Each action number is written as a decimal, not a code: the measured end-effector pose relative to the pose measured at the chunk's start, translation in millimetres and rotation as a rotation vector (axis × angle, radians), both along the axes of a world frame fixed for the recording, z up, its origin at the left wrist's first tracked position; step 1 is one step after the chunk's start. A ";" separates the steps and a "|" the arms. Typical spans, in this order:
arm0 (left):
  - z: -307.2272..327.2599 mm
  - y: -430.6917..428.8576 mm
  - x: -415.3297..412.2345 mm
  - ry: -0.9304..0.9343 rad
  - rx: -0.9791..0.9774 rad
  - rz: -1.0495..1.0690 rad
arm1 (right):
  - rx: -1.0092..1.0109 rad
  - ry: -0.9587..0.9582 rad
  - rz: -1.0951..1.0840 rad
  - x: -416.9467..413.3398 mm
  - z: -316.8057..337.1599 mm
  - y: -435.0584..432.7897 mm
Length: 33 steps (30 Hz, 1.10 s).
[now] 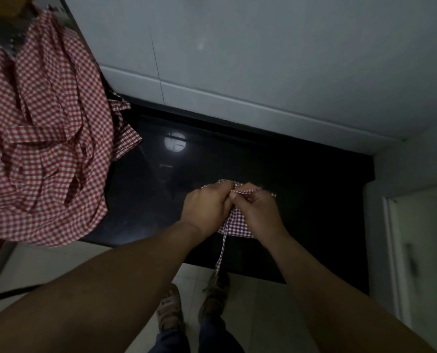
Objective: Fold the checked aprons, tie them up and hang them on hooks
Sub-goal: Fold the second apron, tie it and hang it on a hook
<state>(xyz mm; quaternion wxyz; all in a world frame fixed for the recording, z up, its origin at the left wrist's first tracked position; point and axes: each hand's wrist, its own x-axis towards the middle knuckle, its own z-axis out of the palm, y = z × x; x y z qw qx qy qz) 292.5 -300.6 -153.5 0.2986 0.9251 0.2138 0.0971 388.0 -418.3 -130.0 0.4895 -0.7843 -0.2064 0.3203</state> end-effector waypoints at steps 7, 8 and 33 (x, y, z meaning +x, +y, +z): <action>26.1 46.2 -8.6 0.171 0.113 -0.435 | -0.024 0.057 -0.048 -1.0 -6.5 0.5; 34.9 50.8 -3.4 0.218 0.213 -0.501 | -0.037 0.058 -0.046 -0.9 -7.3 1.0; 11.6 46.4 -30.0 0.487 0.313 0.034 | -0.316 -0.324 -0.069 -14.9 -19.2 -1.6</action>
